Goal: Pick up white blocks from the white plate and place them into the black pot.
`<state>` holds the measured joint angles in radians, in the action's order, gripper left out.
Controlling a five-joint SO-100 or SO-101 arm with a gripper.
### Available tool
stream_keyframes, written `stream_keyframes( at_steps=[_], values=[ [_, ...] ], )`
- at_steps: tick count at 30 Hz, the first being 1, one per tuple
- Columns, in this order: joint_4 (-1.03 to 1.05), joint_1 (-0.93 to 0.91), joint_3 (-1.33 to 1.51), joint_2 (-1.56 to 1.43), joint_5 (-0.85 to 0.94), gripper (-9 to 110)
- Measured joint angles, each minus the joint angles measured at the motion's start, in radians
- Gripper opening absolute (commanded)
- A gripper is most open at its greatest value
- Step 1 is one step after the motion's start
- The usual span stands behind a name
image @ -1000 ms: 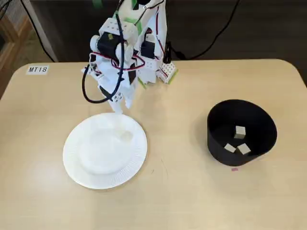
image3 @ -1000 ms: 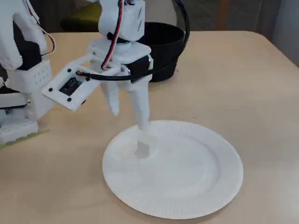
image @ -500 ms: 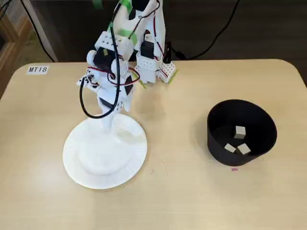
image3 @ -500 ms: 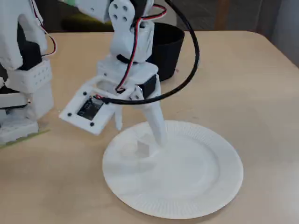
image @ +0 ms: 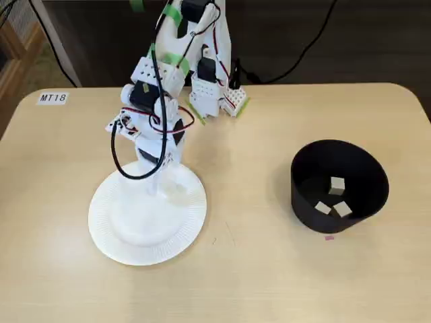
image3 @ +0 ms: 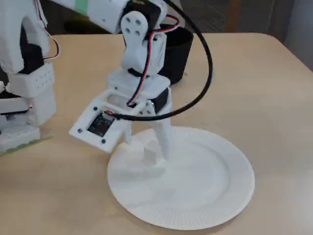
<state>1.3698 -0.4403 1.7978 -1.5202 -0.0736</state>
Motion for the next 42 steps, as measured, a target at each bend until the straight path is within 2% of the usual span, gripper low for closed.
stream_keyframes(
  at_steps=[4, 8, 23, 29, 33, 42],
  values=[
    [-0.08, 0.012, 0.0, 0.041, 0.0, 20],
    [-0.172, 0.02, -0.002, 0.08, -0.017, -2],
    [-0.561, 0.037, -0.044, 0.012, 0.061, -2],
    [-0.776, 0.1, -0.097, -0.121, 0.003, -2],
    [-0.834, 0.172, -0.215, -0.161, -0.002, -2],
    [-0.931, 0.479, -0.242, -0.328, 0.015, -2]
  ],
)
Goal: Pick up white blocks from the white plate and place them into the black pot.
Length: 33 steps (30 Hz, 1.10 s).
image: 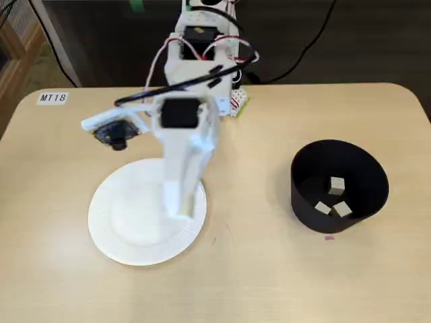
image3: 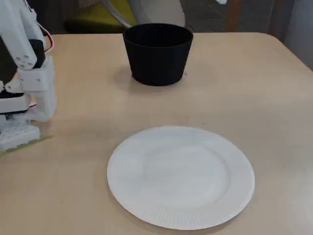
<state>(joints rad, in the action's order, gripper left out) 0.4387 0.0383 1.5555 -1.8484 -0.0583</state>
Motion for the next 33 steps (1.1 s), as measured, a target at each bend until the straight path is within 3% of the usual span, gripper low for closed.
stream_keyframes(
  at_steps=[9, 15, 28, 29, 31, 33],
  values=[
    [-0.012, 0.463, 0.23, -0.143, 0.107, -2],
    [0.023, 0.669, 0.433, -0.156, 0.129, -2],
    [0.037, 0.686, 0.641, -0.183, 0.141, -2],
    [0.032, 0.686, 0.641, -0.183, 0.141, 3],
    [0.026, 0.683, 0.641, -0.187, 0.146, 29],
    [0.025, 0.678, 0.641, -0.199, 0.193, 31]
  ],
)
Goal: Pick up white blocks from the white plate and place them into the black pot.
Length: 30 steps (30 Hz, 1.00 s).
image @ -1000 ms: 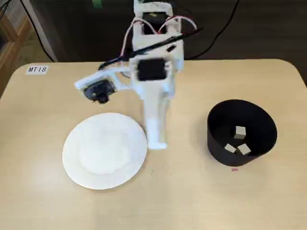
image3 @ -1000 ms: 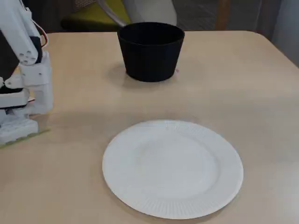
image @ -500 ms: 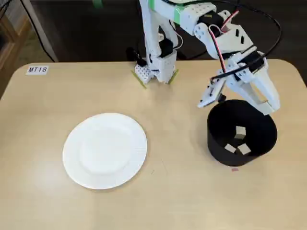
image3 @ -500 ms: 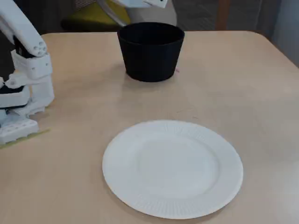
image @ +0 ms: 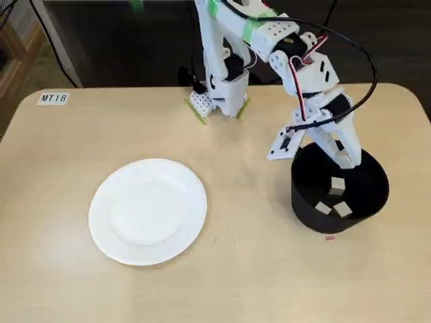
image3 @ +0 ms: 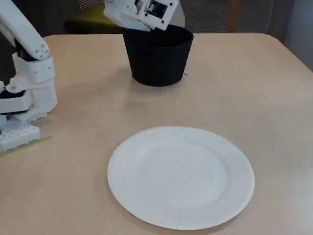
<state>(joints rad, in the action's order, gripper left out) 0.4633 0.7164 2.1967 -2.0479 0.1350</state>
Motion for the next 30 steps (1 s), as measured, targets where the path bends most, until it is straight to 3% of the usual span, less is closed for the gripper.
stream_keyframes(
  at_steps=[4, 7, 12, 21, 30],
  values=[
    [0.0, -0.029, 0.0, -0.026, 0.035, 27],
    [0.0, -0.063, 0.005, -0.048, 0.04, -2],
    [0.06, -0.155, -0.002, -0.141, 0.04, -2],
    [0.561, -0.64, -0.173, -0.584, -0.026, -2],
    [0.738, -0.617, 0.183, -1.132, -0.044, -2]
  ],
)
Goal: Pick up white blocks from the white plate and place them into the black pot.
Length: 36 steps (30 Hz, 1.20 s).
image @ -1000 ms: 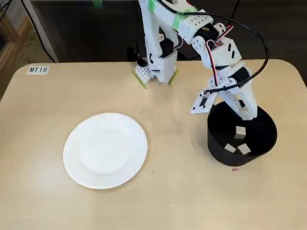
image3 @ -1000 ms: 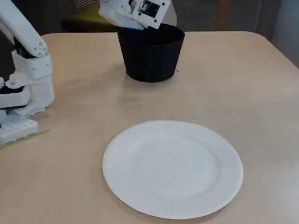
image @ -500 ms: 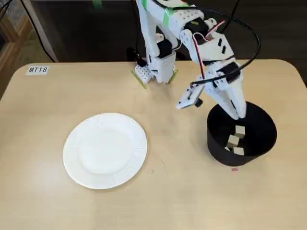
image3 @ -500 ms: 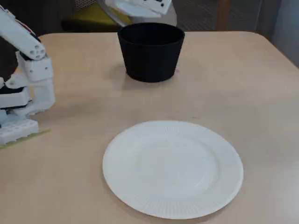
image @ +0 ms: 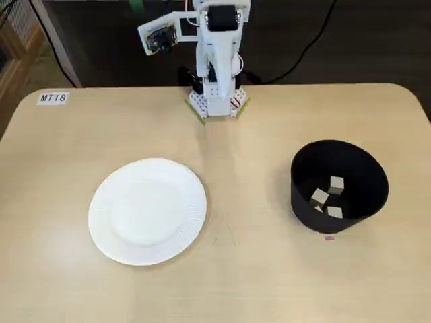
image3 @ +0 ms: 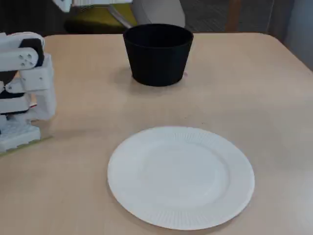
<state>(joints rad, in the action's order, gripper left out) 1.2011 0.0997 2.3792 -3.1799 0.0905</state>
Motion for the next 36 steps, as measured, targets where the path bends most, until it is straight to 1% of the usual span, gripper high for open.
stream_keyframes(
  at_steps=[5, 11, 17, 21, 36],
  values=[
    [0.021, 0.035, 0.199, -0.057, 0.063, -2],
    [-0.032, 0.009, 0.356, -0.075, 0.029, -2],
    [-0.081, -0.002, 0.543, -0.071, 0.038, -2],
    [-0.103, -0.002, 0.595, -0.072, 0.038, -2],
    [-0.104, 0.002, 0.603, -0.071, 0.043, -2]
  ],
)
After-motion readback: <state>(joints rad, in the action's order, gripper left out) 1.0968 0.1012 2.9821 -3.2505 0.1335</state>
